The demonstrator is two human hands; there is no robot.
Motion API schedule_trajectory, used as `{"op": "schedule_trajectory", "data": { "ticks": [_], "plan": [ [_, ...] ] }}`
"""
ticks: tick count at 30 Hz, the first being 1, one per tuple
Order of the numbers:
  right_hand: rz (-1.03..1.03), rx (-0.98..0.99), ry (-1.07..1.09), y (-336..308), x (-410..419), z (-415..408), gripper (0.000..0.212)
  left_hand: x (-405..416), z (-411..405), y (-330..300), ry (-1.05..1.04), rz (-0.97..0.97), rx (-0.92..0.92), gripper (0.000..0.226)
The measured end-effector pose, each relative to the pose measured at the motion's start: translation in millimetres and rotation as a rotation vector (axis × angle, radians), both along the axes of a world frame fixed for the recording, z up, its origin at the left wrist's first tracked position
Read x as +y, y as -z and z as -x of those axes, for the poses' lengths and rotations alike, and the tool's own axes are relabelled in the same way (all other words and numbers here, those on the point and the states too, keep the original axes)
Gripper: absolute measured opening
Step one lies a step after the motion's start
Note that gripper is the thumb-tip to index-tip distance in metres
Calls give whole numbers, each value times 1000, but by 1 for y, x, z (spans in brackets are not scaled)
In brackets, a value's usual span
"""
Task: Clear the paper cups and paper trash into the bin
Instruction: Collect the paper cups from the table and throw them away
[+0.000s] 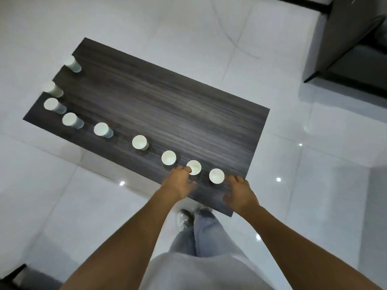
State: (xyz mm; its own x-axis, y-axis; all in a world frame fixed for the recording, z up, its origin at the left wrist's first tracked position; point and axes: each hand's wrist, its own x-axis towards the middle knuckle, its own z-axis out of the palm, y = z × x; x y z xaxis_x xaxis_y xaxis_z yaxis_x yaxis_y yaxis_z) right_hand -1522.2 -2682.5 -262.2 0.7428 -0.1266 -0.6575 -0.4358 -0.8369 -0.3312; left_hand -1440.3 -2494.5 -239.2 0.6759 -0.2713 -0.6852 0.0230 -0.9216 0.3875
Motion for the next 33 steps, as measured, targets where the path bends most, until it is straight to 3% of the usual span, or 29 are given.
{"op": "schedule_trajectory", "data": {
  "ticks": [7, 13, 22, 28, 33],
  "plan": [
    [-37, 57, 33, 67, -11, -36, 64, -23, -32, 57, 47, -48, 15, 44],
    [-10, 39, 30, 134, 2, -51, 66, -31, -47, 133, 254, -116, -84, 51],
    [5, 79, 34, 208, 13, -53, 72, -41, -40, 228, 567, -245, -141, 78],
    [3, 83, 40, 223, 19, -53, 64, -33, -36, 246, 621, -232, -138, 73],
    [-17, 64, 36, 198, 22, -56, 61, -17, -35, 219, 549, -200, -123, 63]
  ]
}}
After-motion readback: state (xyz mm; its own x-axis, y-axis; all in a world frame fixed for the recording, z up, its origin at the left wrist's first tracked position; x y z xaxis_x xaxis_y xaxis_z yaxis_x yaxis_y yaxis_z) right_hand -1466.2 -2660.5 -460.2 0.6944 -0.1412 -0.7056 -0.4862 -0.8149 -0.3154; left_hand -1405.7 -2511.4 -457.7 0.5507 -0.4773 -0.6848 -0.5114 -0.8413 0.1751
